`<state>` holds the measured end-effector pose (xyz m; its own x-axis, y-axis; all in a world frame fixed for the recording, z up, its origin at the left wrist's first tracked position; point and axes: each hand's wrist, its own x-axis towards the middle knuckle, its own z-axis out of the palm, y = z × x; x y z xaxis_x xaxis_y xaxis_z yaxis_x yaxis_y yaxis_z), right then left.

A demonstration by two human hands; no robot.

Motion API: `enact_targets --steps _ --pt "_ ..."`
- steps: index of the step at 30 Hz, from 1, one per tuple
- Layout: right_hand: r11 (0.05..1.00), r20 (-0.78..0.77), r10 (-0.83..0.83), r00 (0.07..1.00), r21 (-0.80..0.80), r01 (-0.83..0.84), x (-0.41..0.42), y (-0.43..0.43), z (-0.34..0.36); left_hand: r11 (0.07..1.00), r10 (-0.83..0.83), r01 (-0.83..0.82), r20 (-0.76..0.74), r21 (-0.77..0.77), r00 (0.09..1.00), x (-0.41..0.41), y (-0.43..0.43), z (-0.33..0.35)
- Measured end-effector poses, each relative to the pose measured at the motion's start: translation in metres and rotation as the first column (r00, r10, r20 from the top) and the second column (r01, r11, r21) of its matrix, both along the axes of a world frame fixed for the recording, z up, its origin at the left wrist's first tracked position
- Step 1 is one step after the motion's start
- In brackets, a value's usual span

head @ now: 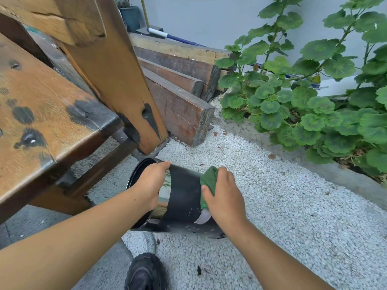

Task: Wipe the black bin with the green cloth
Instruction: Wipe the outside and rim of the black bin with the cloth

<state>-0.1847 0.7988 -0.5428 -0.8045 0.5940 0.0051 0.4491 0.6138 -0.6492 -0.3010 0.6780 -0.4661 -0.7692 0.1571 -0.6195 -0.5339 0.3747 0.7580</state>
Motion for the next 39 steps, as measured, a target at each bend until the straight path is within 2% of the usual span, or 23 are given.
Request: enact_targets --steps 10,11,14,16,18,19,22,26,29,33,35,39 --pt "0.993 0.181 -0.117 0.977 0.041 0.111 0.008 0.031 -0.03 0.999 -0.052 0.051 -0.056 -0.007 0.997 -0.017 -0.018 -0.005" --pt "0.992 0.19 -0.128 0.973 0.039 0.122 0.009 0.033 -0.032 0.997 -0.079 0.079 -0.014 0.004 0.997 -0.019 -0.02 -0.003" --pt "0.989 0.191 -0.145 0.971 0.035 0.14 0.009 0.035 -0.036 0.955 -0.251 0.202 0.229 0.218 0.94 -0.028 -0.029 0.004" --pt "0.99 0.192 -0.144 0.971 0.031 0.141 0.009 0.036 -0.038 0.883 -0.443 0.384 0.213 0.27 0.871 -0.032 -0.043 0.001" --pt "0.99 0.199 -0.143 0.969 0.022 0.142 0.01 0.036 -0.039 0.821 -0.566 0.532 0.172 0.205 0.807 -0.027 -0.049 -0.006" --pt "0.99 0.202 -0.142 0.969 0.019 0.141 0.01 0.036 -0.04 0.821 -0.569 0.549 0.161 0.156 0.806 -0.023 -0.05 -0.008" --pt "0.99 0.204 -0.142 0.969 0.017 0.142 0.01 0.036 -0.039 0.888 -0.459 0.458 0.105 0.039 0.882 -0.014 -0.046 -0.012" --pt "0.983 0.16 -0.18 0.971 -0.004 0.183 0.011 0.041 -0.028 0.919 -0.393 0.395 0.088 -0.004 0.915 -0.01 -0.033 -0.005" --pt "0.979 -0.011 -0.194 0.981 -0.073 0.193 0.004 0.039 -0.006 0.937 -0.348 0.349 0.093 0.007 0.933 -0.01 -0.02 0.005" --pt "0.977 -0.269 -0.155 0.95 -0.186 0.107 -0.003 0.02 0.03 0.974 -0.225 0.222 0.11 0.032 0.968 -0.011 0.0 0.02" --pt "0.972 -0.339 -0.134 0.931 -0.227 0.058 0.0 0.006 0.045 0.984 -0.18 0.177 0.146 0.031 0.973 -0.008 0.004 0.024" --pt "0.952 -0.377 -0.094 0.921 -0.306 -0.028 0.006 -0.015 0.053 0.993 -0.103 0.091 0.186 0.071 0.977 0.0 0.01 0.02"
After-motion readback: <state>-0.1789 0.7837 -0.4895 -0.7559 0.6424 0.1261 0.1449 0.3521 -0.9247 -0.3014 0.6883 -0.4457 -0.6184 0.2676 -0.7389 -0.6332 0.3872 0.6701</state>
